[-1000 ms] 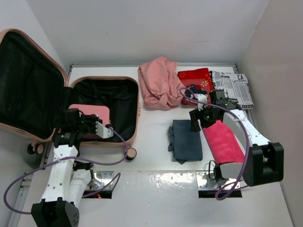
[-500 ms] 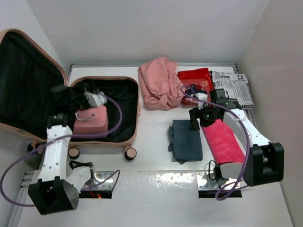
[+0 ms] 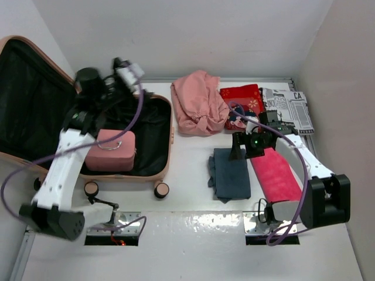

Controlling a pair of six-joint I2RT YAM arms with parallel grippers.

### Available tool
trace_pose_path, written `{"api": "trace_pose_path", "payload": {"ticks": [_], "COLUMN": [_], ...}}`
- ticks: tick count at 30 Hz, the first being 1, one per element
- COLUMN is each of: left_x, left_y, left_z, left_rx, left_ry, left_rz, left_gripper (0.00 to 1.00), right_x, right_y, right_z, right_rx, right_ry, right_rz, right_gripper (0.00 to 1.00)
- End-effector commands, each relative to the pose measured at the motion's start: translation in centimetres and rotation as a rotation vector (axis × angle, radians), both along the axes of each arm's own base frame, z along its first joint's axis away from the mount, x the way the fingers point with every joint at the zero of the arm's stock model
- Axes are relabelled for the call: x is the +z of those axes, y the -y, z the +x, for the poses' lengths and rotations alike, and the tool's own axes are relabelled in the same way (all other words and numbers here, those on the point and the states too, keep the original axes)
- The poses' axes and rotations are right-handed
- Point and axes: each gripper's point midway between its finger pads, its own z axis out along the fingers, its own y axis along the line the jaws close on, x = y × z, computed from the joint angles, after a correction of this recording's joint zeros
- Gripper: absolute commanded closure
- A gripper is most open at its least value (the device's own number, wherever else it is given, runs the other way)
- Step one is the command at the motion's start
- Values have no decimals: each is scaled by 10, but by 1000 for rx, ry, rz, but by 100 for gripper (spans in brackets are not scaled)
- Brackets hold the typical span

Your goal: Pack the luggage

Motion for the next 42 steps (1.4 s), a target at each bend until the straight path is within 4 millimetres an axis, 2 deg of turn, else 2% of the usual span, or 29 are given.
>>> {"api": "trace_pose_path", "payload": {"ticks": [1, 2, 3, 4, 5, 6, 7, 8, 9, 10, 11, 12, 13, 15, 16, 17, 19, 21, 26, 28, 32, 38, 39, 40, 41, 42], "left_x": [-47, -61, -57, -88, -106, -118, -110, -122, -157, -155, -165, -187, -192, -212, -231, -233, -254, -262, -289, -307, -328, -359, -363, -362, -374, -381], "left_y": [81, 92, 105, 118, 139, 147, 156, 169, 173, 184, 192, 199, 206, 210, 213, 215, 220, 220, 227, 228, 234, 251, 249, 251, 253, 251], "left_z": [8, 9, 14, 31, 23, 30, 38, 39, 51, 58, 57, 64, 66, 74, 81, 87, 90, 94, 86, 87, 92, 80, 78, 80, 72, 73], "left_rx": [-136, -137, -139, -116, -154, -151, -152, -179, -167, -183, -205, -221, -228, -211, -204, -195, -214, -229, -293, -296, -311, -358, -359, -358, -365, -348], "left_ry": [-261, -304, -283, -337, -379, -390, -370, -394, -471, -449, -465, -477, -463, -473, -497, -493, -518, -524, -541, -564, -572, -586, -596, -584, -610, -622], "left_rz": [-25, 22, 63, 141, 217, 268, 291, 327, 377, 383, 416, 465, 490, 529, 549, 552, 572, 576, 608, 620, 628, 670, 676, 669, 679, 677], "left_gripper": [0, 0, 0, 0, 0, 0, 0, 0, 0, 0, 0, 0, 0, 0, 0, 0, 0, 0, 0, 0, 0, 0, 0, 0, 0, 0], "right_x": [20, 21, 24, 27, 29, 30, 34, 35, 36, 37, 37, 37, 35, 34, 35, 33, 32, 31, 26, 26, 26, 27, 28, 28, 28, 28], "right_y": [-1, 1, 4, 11, 14, 18, 26, 28, 38, 39, 47, 49, 50, 53, 54, 57, 59, 61, 66, 67, 67, 68, 69, 69, 69, 70], "right_z": [26, 26, 31, 35, 37, 39, 42, 42, 43, 42, 43, 42, 39, 37, 35, 34, 32, 30, 27, 28, 28, 30, 30, 30, 30, 31], "right_rx": [-25, -15, -20, -42, -42, -58, -80, -80, -112, -111, -131, -140, -143, -149, -148, -154, -157, -161, -142, -145, -146, -142, -144, -141, -140, -142], "right_ry": [64, 70, 81, 89, 99, 100, 112, 111, 110, 105, 108, 100, 85, 81, 77, 73, 69, 65, 65, 63, 52, 49, 50, 51, 50, 51], "right_rz": [8, -2, -2, -4, -7, -1, -3, 1, 5, 10, 17, 23, 38, 46, 52, 54, 61, 63, 56, 62, 69, 67, 67, 67, 67, 65], "right_gripper": [11, 11, 11, 11, 11, 11, 11, 11, 11, 11, 11, 11, 11, 11, 11, 11, 11, 11, 12, 12, 12, 12, 12, 12, 12, 12]}}
